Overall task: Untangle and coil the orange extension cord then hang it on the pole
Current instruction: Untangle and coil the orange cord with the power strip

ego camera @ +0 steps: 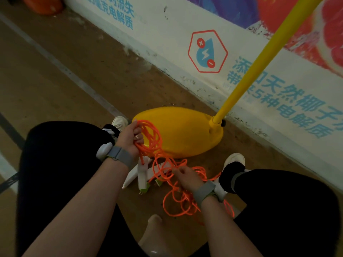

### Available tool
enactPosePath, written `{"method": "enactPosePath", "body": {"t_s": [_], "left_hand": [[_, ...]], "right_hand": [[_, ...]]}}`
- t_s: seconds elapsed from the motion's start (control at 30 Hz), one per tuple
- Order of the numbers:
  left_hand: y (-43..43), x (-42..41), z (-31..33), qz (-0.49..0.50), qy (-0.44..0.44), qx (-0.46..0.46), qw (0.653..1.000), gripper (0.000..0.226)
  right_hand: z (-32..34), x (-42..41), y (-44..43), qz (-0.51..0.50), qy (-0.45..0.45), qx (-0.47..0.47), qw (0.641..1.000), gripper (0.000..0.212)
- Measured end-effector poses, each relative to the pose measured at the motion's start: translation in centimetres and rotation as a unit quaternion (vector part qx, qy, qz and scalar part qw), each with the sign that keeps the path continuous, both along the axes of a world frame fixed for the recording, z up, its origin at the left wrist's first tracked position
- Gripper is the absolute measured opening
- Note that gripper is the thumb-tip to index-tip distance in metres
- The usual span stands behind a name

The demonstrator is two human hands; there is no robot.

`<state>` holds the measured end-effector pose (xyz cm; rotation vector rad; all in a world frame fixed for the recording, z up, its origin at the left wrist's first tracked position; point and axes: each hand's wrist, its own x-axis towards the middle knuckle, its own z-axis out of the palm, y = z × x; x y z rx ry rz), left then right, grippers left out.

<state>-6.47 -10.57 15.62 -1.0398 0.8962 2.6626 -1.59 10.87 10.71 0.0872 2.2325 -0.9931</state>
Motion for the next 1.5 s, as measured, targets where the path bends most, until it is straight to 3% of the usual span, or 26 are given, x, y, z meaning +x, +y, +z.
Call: {"method": "enactPosePath", "body": {"t_s": [0.13,0.23,0.27,0.37,0.5,0.53,0.6,0.63,0.7,0.8,0.9,1.03,1.13,1.2,1.27,1.33,1.4,1.5], "left_hand": [[0.9,0.1,-0.8,0.106,-0.02,-0.013,0.994,0.03],[1.9,0.0,-1.3,0.086,-0.03,-0.158,0.983,0.036],[2.2,0.0,-1.6,0.065,-0.028,-0.251,0.965,0.039],[3.4,0.4,-3.0,-0.007,0.022,-0.499,0.866,0.041],[5.7,1.3,-5.5,-0.18,0.083,-0.591,0.782,0.046],[6.0,1.5,-5.8,-0.224,0.112,-0.589,0.768,0.043],[6.0,1.7,-5.5,-0.316,0.132,-0.517,0.785,0.038],[5.9,1.7,-5.3,-0.359,0.123,-0.476,0.794,0.042],[5.6,1.8,-5.2,-0.441,0.081,-0.437,0.779,0.052],[6.7,3.2,-3.9,-0.481,0.046,-0.39,0.784,0.028],[8.0,3.8,-3.6,-0.5,0.039,-0.387,0.774,0.022],[8.0,4.0,-2.4,-0.491,0.027,-0.314,0.812,0.067],[7.4,4.3,-2.6,-0.512,0.035,-0.242,0.823,0.086],[7.1,4.2,-2.6,-0.546,0.057,-0.225,0.805,0.09],[6.7,4.1,-2.2,-0.609,0.082,-0.239,0.752,0.089],[6.9,4.1,-1.2,-0.658,0.105,-0.26,0.698,0.074],[7.1,4.0,-0.4,-0.68,0.121,-0.281,0.666,0.035],[7.0,3.9,0.1,-0.668,0.098,-0.305,0.672,0.007]], "right_hand": [[0.3,0.6,-0.7,0.123,-0.041,0.057,0.99,0.038],[1.2,1.3,-1.4,0.175,0.034,0.082,0.981,0.023],[1.5,1.4,-1.8,0.194,0.079,0.084,0.974,0.024],[3.0,1.8,-3.5,0.238,0.177,0.069,0.952,0.021],[4.1,2.1,-3.8,0.255,0.271,0.081,0.924,0.022],[4.3,1.9,-3.6,0.253,0.285,0.079,0.921,0.023],[4.6,1.4,-3.1,0.246,0.298,0.06,0.92,0.022],[4.6,1.2,-2.9,0.231,0.296,0.045,0.926,0.021],[4.9,0.8,-2.3,0.175,0.273,0.019,0.946,0.017],[5.3,0.8,-1.8,0.102,0.22,-0.006,0.97,0.033],[5.7,0.1,-0.8,0.092,0.199,0.044,0.975,0.051],[5.9,-1.2,0.8,0.047,0.148,-0.006,0.988,0.064],[5.7,-1.5,1.9,0.034,0.115,-0.042,0.992,0.051],[5.4,-1.7,2.6,0.026,0.124,-0.041,0.991,0.04],[4.9,-1.9,3.0,-0.013,0.156,-0.039,0.987,0.036],[4.7,-1.9,3.4,-0.066,0.197,-0.042,0.977,0.039],[4.7,-2.0,3.5,-0.079,0.222,-0.032,0.971,0.042],[4.2,-2.1,3.5,-0.047,0.193,-0.024,0.98,0.04]]}}
